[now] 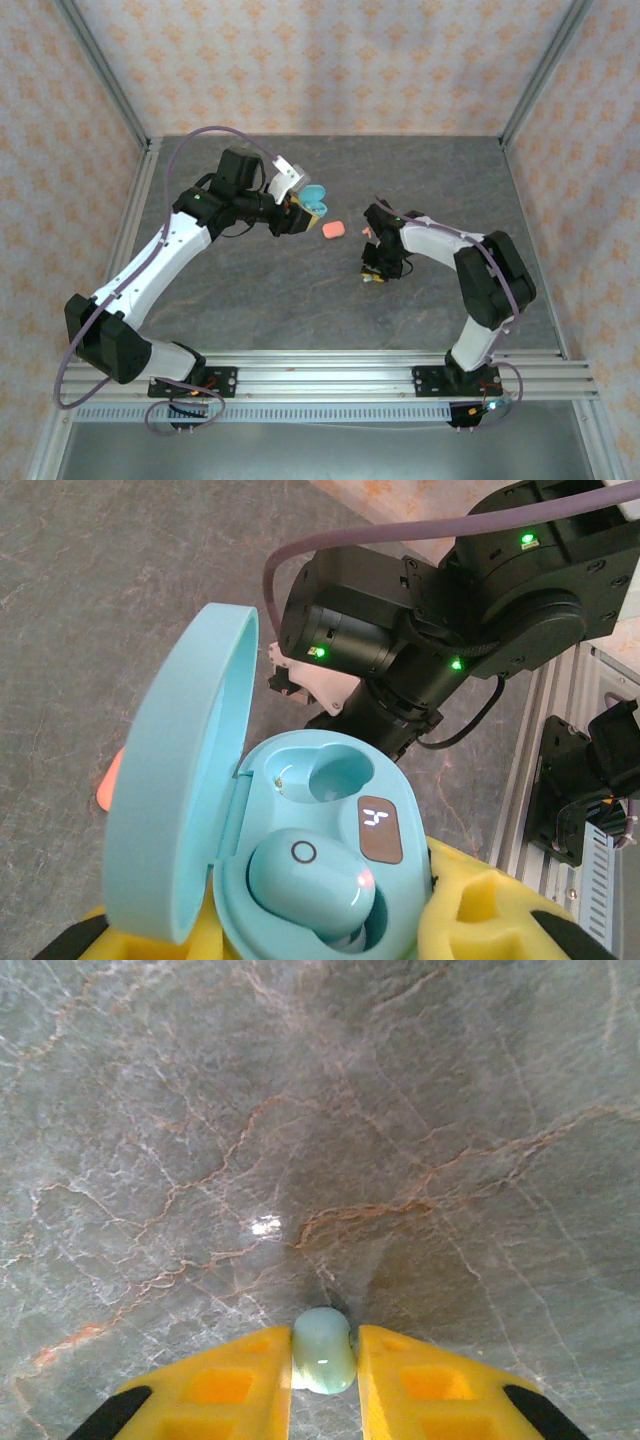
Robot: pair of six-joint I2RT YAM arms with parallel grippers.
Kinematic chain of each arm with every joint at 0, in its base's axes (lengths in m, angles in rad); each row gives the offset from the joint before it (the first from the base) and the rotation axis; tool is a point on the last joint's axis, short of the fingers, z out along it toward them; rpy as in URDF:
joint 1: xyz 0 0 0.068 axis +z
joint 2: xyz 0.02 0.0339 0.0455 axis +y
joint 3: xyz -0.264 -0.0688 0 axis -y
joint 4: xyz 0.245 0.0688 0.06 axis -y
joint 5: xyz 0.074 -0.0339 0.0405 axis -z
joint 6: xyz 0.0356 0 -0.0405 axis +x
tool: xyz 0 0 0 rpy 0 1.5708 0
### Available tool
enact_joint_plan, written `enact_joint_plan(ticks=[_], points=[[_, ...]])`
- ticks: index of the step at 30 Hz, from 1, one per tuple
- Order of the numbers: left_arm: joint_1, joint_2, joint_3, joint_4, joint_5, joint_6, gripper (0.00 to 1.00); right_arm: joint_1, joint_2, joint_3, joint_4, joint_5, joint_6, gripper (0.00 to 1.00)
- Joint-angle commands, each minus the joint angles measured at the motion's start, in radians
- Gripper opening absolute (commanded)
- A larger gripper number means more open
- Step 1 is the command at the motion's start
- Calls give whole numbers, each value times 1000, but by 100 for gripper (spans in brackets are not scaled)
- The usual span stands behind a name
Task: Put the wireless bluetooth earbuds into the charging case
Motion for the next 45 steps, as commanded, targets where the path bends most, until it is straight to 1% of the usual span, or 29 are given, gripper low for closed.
enact_joint_plan(ticks=[1,9,14,17,24,29,36,40,45], points=[[7,-35,-7,-18,8,14,8,9,19,-16,6,18,-23,24],[8,-47,-7,-25,3,12,8,14,39,0,11,20,-34,23],[7,-54,-13,-27,-3,11,8,20,35,24,-4,28,-41,17],[7,-54,-12,-20,-3,7,8,19,22,52,-55,52,-46,14],[8,-39,5,0,11,-4,8,19,-53,127,-204,97,-69,12],[7,-25,7,29,24,-25,8,19,-93,175,-289,88,-106,12],[2,-30,8,45,21,-34,8,19,-100,217,-396,95,-141,11],[-3,-40,-3,59,17,-24,8,19,-149,291,-454,127,-152,11],[-12,-18,10,103,16,-23,8,19,-192,443,-581,163,-170,10]])
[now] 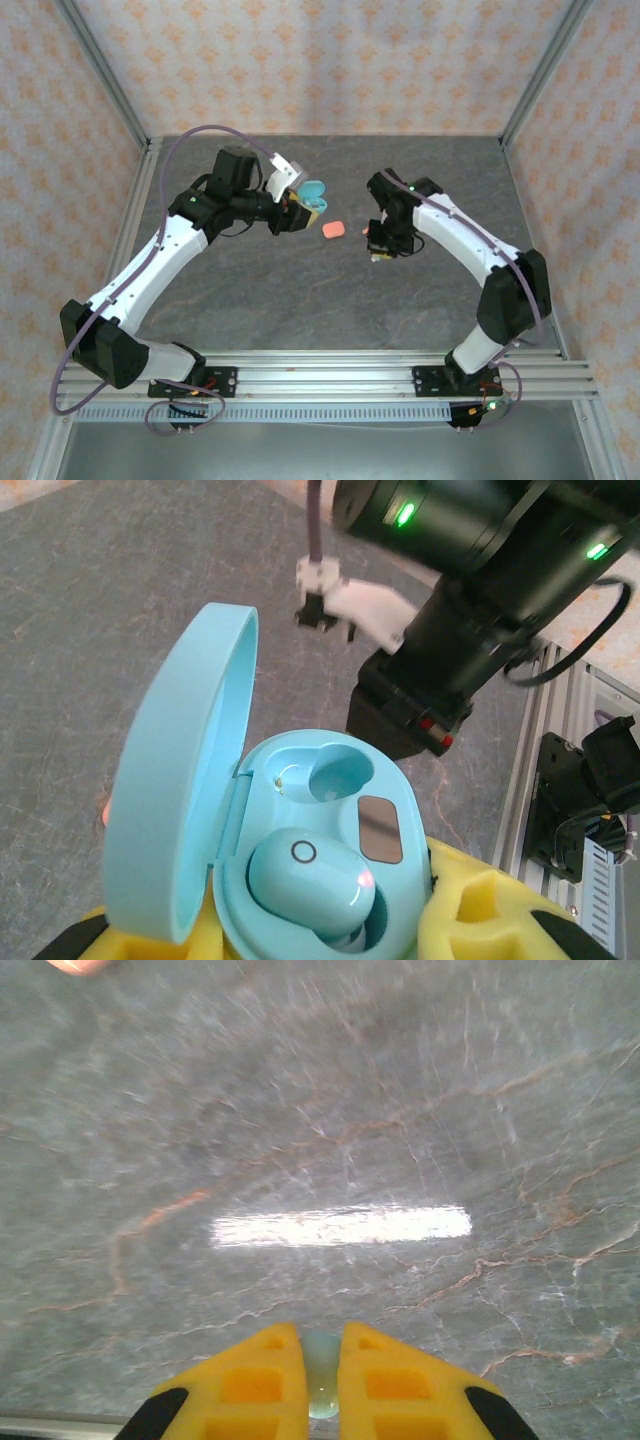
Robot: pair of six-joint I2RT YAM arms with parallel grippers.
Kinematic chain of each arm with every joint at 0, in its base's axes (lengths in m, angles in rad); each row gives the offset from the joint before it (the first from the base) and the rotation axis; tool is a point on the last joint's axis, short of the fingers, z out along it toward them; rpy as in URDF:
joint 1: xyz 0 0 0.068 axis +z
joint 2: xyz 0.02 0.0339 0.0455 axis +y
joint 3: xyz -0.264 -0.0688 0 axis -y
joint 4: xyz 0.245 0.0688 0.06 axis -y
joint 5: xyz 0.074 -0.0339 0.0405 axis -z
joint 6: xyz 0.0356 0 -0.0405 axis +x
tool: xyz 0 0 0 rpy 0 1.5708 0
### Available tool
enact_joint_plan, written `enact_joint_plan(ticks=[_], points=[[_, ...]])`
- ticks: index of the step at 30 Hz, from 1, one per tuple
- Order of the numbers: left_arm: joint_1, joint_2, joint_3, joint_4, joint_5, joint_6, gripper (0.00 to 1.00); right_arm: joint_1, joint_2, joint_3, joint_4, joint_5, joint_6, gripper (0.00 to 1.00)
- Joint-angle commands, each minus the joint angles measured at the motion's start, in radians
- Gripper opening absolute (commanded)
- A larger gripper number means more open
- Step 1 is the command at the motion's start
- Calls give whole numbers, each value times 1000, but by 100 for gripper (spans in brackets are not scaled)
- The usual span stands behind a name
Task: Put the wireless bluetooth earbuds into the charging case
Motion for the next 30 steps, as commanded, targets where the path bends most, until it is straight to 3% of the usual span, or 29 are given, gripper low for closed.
enact_joint_plan(ticks=[1,12,23,30], points=[[-18,15,25,65,11,-2,9,4,-70,106,-141,63,-27,10],[-57,48,67,102,-14,29,9,41,-98,470,-294,141,-34,7],[-93,71,98,88,-2,31,9,151,48,860,-411,211,-85,6],[-105,71,104,85,0,28,9,195,134,971,-452,200,-115,6]])
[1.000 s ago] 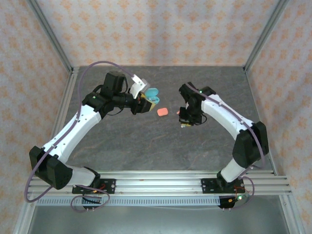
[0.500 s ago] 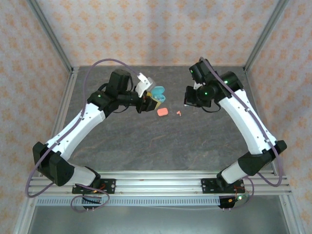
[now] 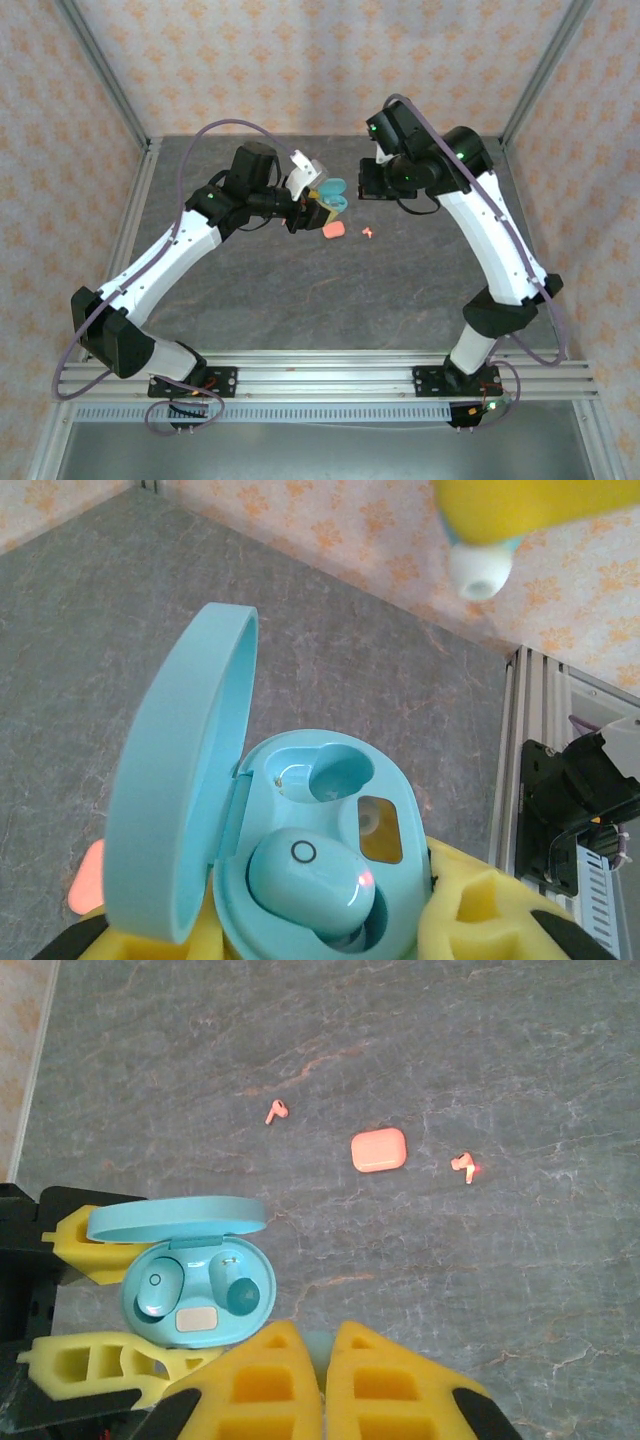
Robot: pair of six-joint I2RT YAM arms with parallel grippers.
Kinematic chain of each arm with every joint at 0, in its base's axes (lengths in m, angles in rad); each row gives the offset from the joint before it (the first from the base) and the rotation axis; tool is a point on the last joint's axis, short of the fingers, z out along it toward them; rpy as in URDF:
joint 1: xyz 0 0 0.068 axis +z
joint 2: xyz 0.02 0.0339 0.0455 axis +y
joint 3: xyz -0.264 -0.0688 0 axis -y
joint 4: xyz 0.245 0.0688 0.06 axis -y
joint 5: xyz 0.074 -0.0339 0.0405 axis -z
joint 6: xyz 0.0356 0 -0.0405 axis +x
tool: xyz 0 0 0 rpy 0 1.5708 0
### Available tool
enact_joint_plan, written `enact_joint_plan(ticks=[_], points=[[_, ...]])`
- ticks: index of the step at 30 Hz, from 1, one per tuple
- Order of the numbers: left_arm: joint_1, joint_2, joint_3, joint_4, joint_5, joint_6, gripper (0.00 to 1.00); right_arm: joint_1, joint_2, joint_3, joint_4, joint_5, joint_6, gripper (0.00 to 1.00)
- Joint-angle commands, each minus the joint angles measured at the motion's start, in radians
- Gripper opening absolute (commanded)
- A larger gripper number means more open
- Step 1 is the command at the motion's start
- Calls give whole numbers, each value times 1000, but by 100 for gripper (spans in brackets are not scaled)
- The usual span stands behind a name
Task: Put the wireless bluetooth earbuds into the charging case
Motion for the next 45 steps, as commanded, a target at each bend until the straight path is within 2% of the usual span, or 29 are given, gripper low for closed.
enact_joint_plan(ticks=[1,20,45], points=[[-14,3,36,21,4,15,9,12,26,37,-59,14,-25,6],[-32,16,55,15,-1,7,9,17,55,25,-49,-46,-51,6],[-35,27,89,-18,2,13,9,24,77,6,-40,-24,-71,7]])
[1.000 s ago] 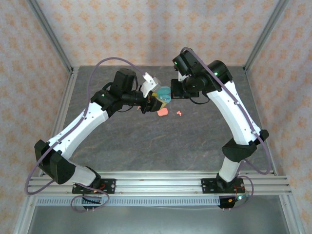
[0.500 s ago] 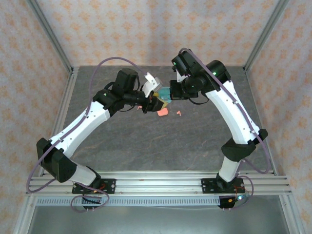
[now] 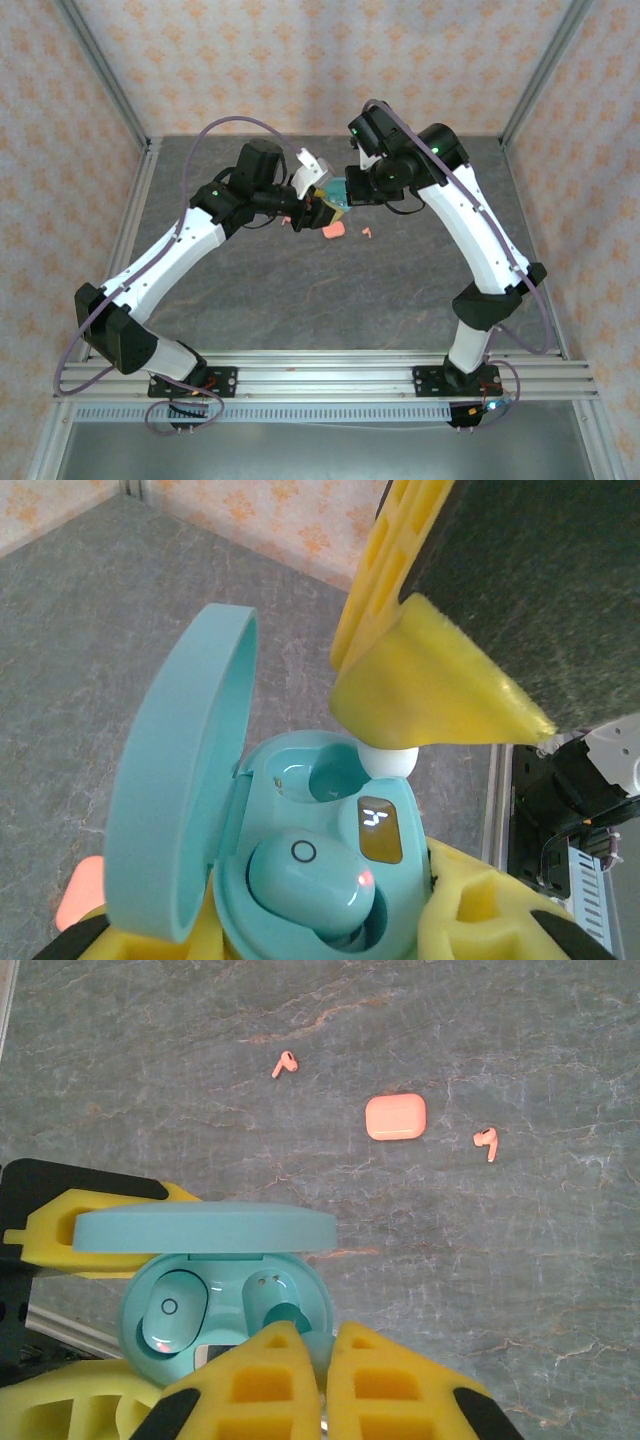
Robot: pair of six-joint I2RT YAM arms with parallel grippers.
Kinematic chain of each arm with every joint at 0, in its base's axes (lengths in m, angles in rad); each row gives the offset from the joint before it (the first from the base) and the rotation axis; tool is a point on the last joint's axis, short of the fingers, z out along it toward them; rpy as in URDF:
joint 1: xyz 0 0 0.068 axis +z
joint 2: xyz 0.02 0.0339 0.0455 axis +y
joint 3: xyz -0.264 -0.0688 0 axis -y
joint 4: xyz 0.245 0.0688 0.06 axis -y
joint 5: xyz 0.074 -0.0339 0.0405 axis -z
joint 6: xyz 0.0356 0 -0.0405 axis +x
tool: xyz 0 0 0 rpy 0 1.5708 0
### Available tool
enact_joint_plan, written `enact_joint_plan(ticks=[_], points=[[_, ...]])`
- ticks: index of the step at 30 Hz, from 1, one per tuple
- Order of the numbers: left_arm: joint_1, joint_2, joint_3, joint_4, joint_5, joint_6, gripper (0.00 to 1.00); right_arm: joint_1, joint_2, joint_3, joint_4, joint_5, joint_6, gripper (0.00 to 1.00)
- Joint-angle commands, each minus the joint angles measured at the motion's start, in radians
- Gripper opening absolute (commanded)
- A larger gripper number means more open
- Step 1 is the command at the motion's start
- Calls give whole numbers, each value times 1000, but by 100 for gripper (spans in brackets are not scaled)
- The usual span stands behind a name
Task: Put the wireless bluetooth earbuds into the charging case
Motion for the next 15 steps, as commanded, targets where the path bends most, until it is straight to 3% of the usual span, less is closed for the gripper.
enact_joint_plan(ticks=[1,15], points=[[-10,2,45,-7,2,13,9,7,15,0,-19,28,-20,7],[-11,15,52,-3,7,10,9,7,69,73,-43,57,-57,7]])
